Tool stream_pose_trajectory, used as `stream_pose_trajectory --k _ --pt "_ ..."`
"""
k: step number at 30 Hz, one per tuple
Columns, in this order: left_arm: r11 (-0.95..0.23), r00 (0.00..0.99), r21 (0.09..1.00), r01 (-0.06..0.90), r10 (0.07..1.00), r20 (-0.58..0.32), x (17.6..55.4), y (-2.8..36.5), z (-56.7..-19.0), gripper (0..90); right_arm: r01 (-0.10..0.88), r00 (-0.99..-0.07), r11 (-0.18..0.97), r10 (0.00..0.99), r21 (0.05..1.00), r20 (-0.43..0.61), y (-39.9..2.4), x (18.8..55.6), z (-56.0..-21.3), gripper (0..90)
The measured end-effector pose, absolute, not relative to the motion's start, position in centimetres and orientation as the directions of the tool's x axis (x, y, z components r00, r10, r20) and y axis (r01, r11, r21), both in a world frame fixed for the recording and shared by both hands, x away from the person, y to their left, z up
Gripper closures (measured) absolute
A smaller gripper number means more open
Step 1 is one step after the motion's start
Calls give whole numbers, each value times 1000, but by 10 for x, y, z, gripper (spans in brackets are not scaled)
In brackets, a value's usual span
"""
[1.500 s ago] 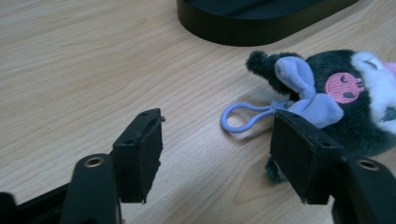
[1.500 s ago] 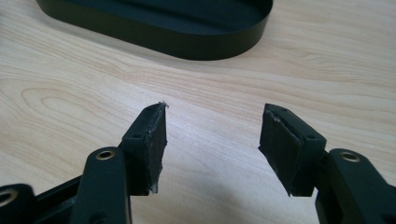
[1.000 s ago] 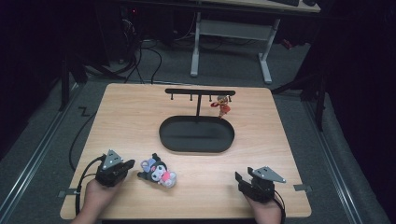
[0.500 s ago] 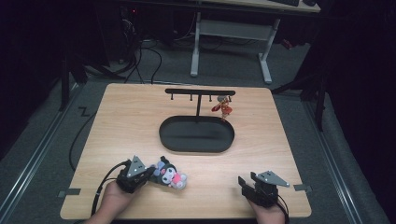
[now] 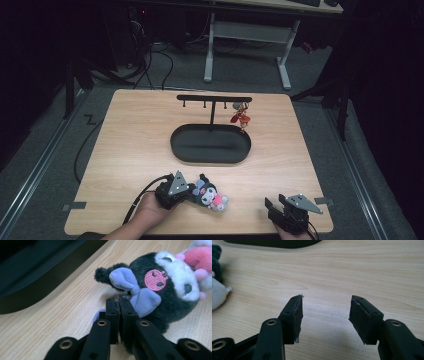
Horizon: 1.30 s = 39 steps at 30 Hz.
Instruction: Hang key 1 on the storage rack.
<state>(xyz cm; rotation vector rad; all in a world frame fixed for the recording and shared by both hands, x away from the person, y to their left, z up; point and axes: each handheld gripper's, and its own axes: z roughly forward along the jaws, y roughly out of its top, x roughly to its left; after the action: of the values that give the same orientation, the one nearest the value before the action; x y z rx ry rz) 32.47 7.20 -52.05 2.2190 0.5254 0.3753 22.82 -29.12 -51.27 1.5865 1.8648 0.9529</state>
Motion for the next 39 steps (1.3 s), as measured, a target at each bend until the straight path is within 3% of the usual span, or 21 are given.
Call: stream_pose_trajectory --k 3,8,14,27,36,39 --pt "-560 853 791 246 512 97 326 84 -517 789 614 -204 74 977 786 68 -287 230 -510 431" --pt "-499 789 817 289 608 91 338 117 -517 565 590 -288 136 956 796 51 -262 239 -507 413" --pt "-404 693 838 367 720 43 348 162 -514 449 556 -379 179 924 812 56 -233 248 -501 405" --pt "-322 581 836 445 814 4 349 212 -518 393 504 -558 263 826 823 78 -179 260 -495 374" --pt "-322 579 832 452 815 1 346 215 -519 393 550 -603 337 793 764 84 -157 266 -512 361" --pt "-329 586 830 450 811 3 347 214 -519 393 559 -610 367 789 743 69 -153 268 -517 401"
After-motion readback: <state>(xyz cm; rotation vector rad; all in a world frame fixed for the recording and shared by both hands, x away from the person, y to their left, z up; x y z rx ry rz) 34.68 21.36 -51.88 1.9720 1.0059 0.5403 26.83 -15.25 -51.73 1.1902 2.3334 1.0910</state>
